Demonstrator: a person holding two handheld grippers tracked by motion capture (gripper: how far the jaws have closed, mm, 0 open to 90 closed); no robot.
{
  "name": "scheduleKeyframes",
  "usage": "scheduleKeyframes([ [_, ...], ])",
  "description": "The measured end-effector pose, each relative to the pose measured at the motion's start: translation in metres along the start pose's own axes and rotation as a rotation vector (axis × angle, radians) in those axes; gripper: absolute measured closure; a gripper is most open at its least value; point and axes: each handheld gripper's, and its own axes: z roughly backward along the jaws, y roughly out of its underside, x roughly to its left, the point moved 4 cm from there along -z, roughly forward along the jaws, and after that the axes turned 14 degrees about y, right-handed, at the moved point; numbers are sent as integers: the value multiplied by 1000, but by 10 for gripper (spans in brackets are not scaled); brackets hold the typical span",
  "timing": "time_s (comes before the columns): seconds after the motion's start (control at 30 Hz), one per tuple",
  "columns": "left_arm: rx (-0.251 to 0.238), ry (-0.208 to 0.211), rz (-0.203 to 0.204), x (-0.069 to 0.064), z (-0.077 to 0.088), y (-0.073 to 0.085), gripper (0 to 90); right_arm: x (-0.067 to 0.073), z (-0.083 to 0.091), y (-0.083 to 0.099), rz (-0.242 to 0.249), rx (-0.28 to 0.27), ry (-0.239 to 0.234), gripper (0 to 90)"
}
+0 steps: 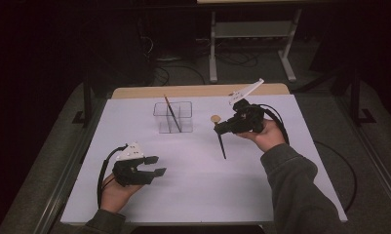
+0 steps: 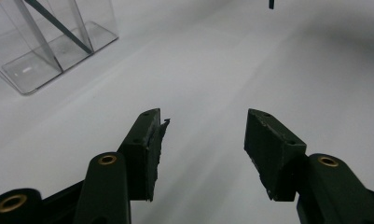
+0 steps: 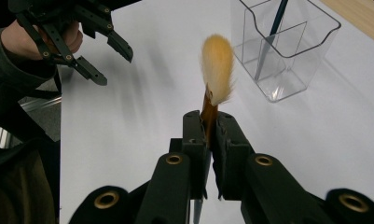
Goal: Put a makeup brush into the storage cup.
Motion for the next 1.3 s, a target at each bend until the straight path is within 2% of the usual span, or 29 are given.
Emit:
scheduleKeyframes([
  [0.43, -21, -13, 16, 5, 5, 4, 393, -6, -7, -15, 18, -6, 2, 831],
  [0.7, -4, -24, 8, 8, 6, 6, 375, -10, -12, -23, 23, -9, -1, 831],
  [0.9, -6, -34, 12, 11, 9, 9, 365, -15, -17, -32, 38, -15, 8, 831],
  [1.07, -19, -39, 26, 11, 11, 9, 355, -18, -18, -39, 31, 3, 10, 831],
  [1.2, -10, -41, 20, 11, 11, 9, 352, -21, -20, -46, 38, 2, 14, 831],
  [1.27, -5, -41, 16, 11, 12, 9, 352, -21, -20, -49, 25, 6, 15, 831],
  [1.3, -3, -41, 14, 11, 12, 9, 352, -23, -20, -51, 36, 5, 17, 831],
])
